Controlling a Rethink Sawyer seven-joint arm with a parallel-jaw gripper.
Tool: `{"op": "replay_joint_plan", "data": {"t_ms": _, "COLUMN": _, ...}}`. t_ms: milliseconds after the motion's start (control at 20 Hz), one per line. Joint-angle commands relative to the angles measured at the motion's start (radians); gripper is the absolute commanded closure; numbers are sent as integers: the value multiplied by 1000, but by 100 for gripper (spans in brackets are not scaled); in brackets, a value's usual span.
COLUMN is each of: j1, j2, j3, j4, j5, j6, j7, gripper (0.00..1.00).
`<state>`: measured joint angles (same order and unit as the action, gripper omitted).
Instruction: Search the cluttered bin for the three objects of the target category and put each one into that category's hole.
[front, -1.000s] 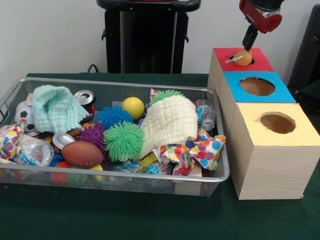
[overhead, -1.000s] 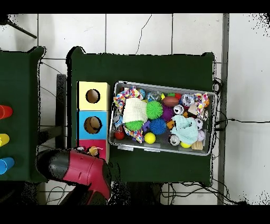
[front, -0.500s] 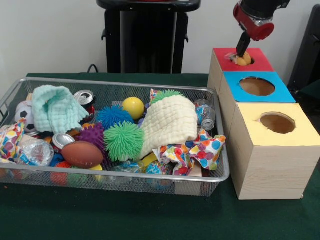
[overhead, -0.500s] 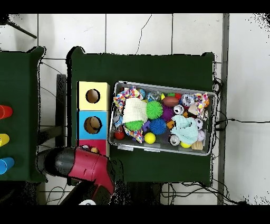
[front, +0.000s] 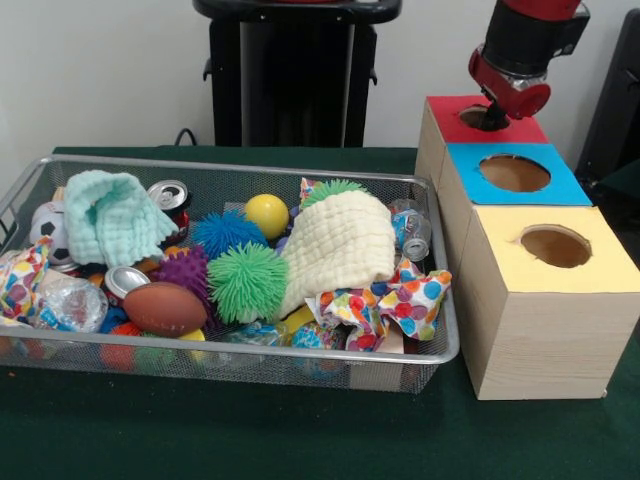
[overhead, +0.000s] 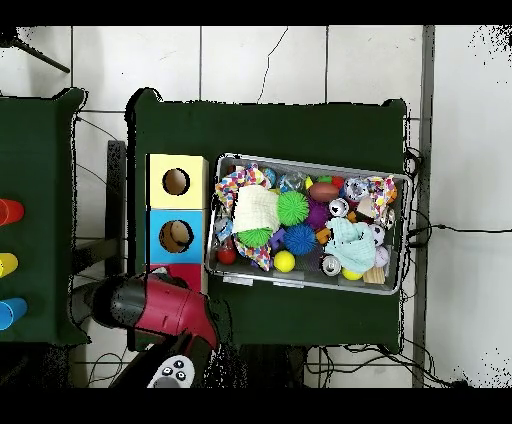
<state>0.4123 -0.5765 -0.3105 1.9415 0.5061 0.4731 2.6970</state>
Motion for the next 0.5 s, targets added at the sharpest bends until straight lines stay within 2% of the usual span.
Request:
{"op": "replay_joint_plan", "data": {"t_ms": 50, "j1": -40, "j2": -20, "j3": 134, "j4": 27, "j5": 46, "j6": 71, "j7": 134, "gripper": 100}}
{"op": "replay_joint_plan", "data": {"t_ms": 200, "j1": -23, "j2": -68, "j3": 45, "j4": -16, "j5": -25, "j6": 175, "j7": 136, "gripper": 100}}
{"op": "replay_joint_plan", "data": {"t_ms": 250, "j1": -14, "j2": -82, "j3": -15, "j4": -42, "j5": -64, "j6": 198, "j7": 125, "gripper": 100}}
{"op": "replay_joint_plan", "data": {"t_ms": 350, "j1": -15, "j2": -103, "j3": -72, "j4": -70, "j5": -107, "j6": 219, "j7": 98, "gripper": 100}}
{"op": "replay_joint_plan", "data": {"t_ms": 500, "j1": -19, "j2": -121, "j3": -117, "j4": -111, "j5": -167, "j6": 268, "j7": 71, "gripper": 100}}
